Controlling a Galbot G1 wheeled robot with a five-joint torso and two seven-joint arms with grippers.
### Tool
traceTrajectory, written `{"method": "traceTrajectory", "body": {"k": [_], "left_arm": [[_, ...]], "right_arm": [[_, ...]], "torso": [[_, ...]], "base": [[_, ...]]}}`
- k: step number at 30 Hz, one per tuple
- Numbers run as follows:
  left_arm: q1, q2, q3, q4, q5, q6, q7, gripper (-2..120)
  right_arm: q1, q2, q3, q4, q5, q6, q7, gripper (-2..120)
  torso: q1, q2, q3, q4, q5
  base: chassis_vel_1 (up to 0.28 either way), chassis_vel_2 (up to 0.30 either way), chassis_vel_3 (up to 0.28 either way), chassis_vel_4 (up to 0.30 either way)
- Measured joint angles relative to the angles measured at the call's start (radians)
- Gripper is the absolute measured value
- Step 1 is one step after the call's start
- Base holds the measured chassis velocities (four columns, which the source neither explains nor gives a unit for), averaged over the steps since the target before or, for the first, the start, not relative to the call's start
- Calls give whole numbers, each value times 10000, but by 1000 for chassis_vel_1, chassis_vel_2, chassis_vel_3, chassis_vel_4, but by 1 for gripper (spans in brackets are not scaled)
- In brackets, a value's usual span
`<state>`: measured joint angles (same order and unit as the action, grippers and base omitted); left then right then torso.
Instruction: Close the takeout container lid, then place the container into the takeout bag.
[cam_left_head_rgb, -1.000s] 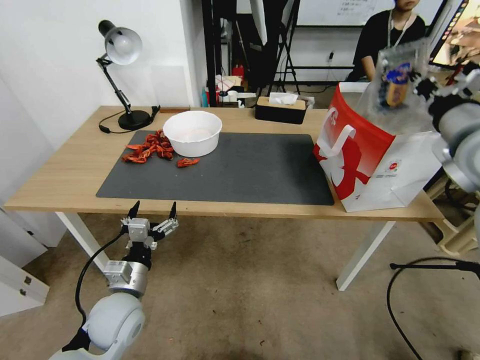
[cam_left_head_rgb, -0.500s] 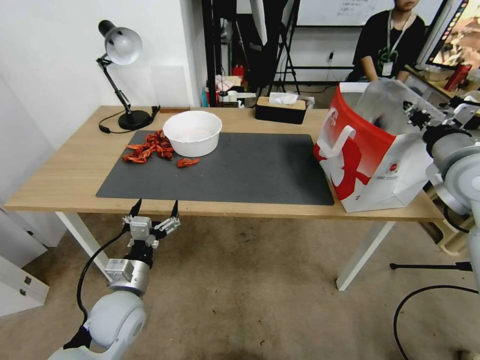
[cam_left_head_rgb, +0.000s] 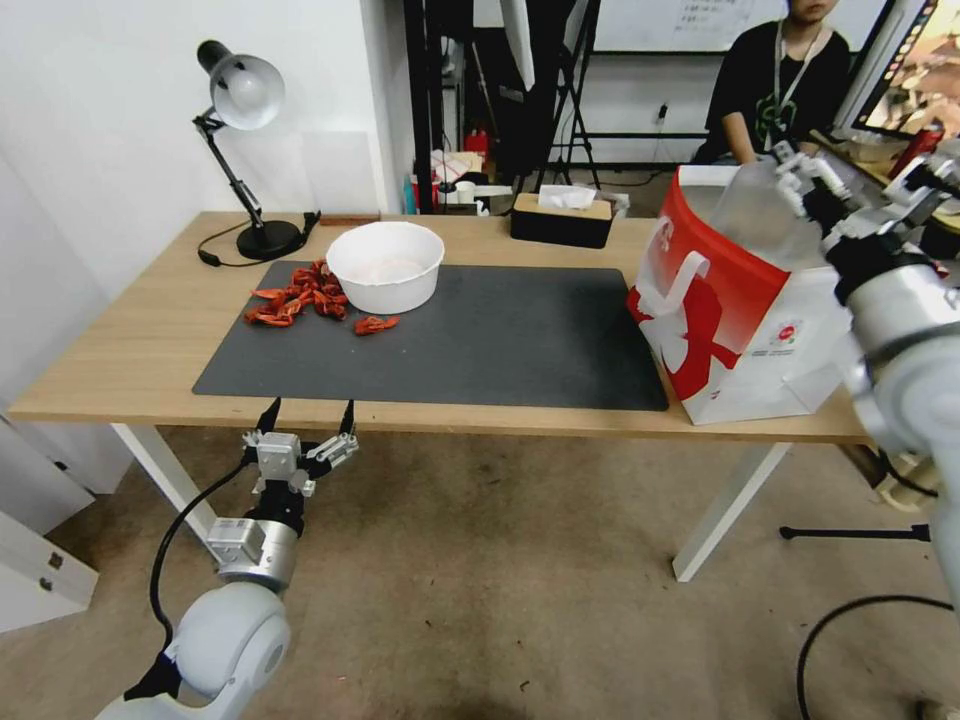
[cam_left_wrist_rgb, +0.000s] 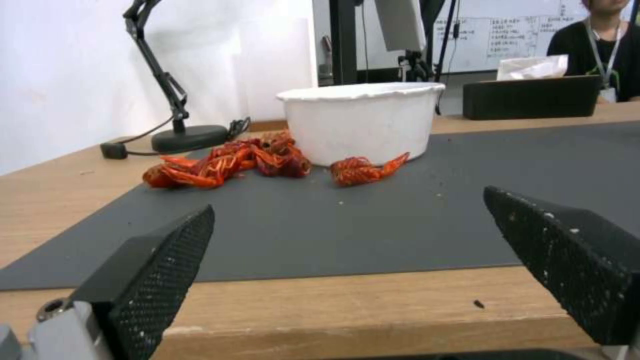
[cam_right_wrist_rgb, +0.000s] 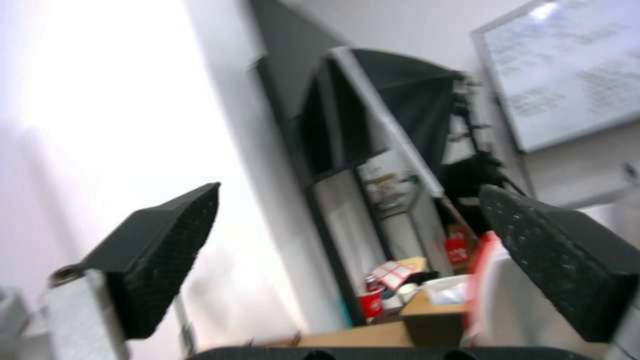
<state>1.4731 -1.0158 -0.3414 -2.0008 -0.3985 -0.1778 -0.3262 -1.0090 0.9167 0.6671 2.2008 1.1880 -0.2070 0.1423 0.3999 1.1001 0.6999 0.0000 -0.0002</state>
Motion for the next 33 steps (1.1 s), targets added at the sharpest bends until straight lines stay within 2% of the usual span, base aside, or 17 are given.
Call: {"method": "traceTrajectory", "body": {"k": [1, 4, 5, 7, 8, 9, 10, 11, 12, 13, 15, 17, 19, 26, 30, 33], "left_arm": [[0, 0, 0, 0, 0, 0, 0, 100], [6, -42, -2, 0, 4, -9, -1, 100], [6, -42, -2, 0, 4, -9, -1, 100], [6, -70, -4, 0, 9, -13, 0, 100], [6, -70, -4, 0, 9, -13, 0, 100], [5, -86, -6, 1, 12, -14, -1, 100], [3, -96, -7, 1, 16, -15, -1, 100], [2, -119, -9, 1, 26, -15, -2, 100], [2, -119, -9, 1, 26, -15, -2, 100], [6, -145, -9, 1, 38, -15, -1, 100], [13, -182, -9, 2, 57, -15, 0, 100], [13, -202, -9, 4, 66, -18, 0, 100], [9, -253, -7, 8, 81, -25, 2, 100], [16, -297, 9, 11, 116, -34, 4, 100], [54, -372, 17, 10, 137, -36, 4, 100], [95, -396, 19, 11, 151, -44, 5, 100]], "right_arm": [[0, 0, 0, 0, 0, 0, 0, 97], [-969, 35, -265, 702, -1632, 162, -930, 100], [-969, 35, -265, 702, -1632, 162, -930, 100], [-1647, 186, -484, 1060, -3127, 251, -1214, 100], [-1647, 186, -484, 1060, -3127, 251, -1214, 100], [-2074, 316, -606, 1235, -4115, 307, -1242, 100], [-2321, 384, -680, 1317, -4627, 355, -1220, 100], [-2965, 548, -847, 1484, -5744, 475, -1075, 100], [-2965, 548, -847, 1484, -5744, 475, -1075, 100], [-3600, 741, -1000, 1658, -6713, 551, -715, 100], [-4285, 932, -1175, 1803, -7545, 738, -183, 100], [-4591, 1028, -1224, 1812, -7915, 918, -24, 100], [-5307, 1254, -1360, 1718, -8733, 1515, 244, 100], [-6155, 1600, -2060, 1173, -9570, 2331, 1066, 100], [-6428, 1861, -2676, 272, -10236, 3068, 1561, 100], [-6433, 2007, -2924, -156, -10409, 3271, 1800, 100]], "torso": [[0, 0, 0, 0, 0], [0, 0, 0, 0, 0], [0, 0, 0, 0, 0], [0, 0, 0, -1, 3], [0, 0, 0, -1, 3], [0, 0, 0, 2, 2], [0, 0, 0, 2, 2], [0, 0, 1, -1, 2], [0, 0, 1, -1, 2], [0, 0, 1, -1, 3], [0, -2, 0, 1, 0], [0, -2, 1, 1, 0], [1, -2, 0, -2, -1], [1, -2, 1, 0, 3], [1, -2, 0, 1, 4], [1, -2, 1, 0, 4]], "base": [[0, 0, 0, 0], [0, 0, 0, 0], [0, 0, 0, 0], [0, 0, 0, 0], [0, 0, 0, 0], [0, 0, 0, 0], [0, 0, 0, 0], [0, 0, 0, 0], [0, 0, 0, 0], [0, 0, 0, 0], [0, 0, 0, 0], [0, 0, 0, 0], [0, 0, 0, 0], [0, 0, 0, 0], [0, 0, 0, 0], [0, 0, 0, 0]]}}
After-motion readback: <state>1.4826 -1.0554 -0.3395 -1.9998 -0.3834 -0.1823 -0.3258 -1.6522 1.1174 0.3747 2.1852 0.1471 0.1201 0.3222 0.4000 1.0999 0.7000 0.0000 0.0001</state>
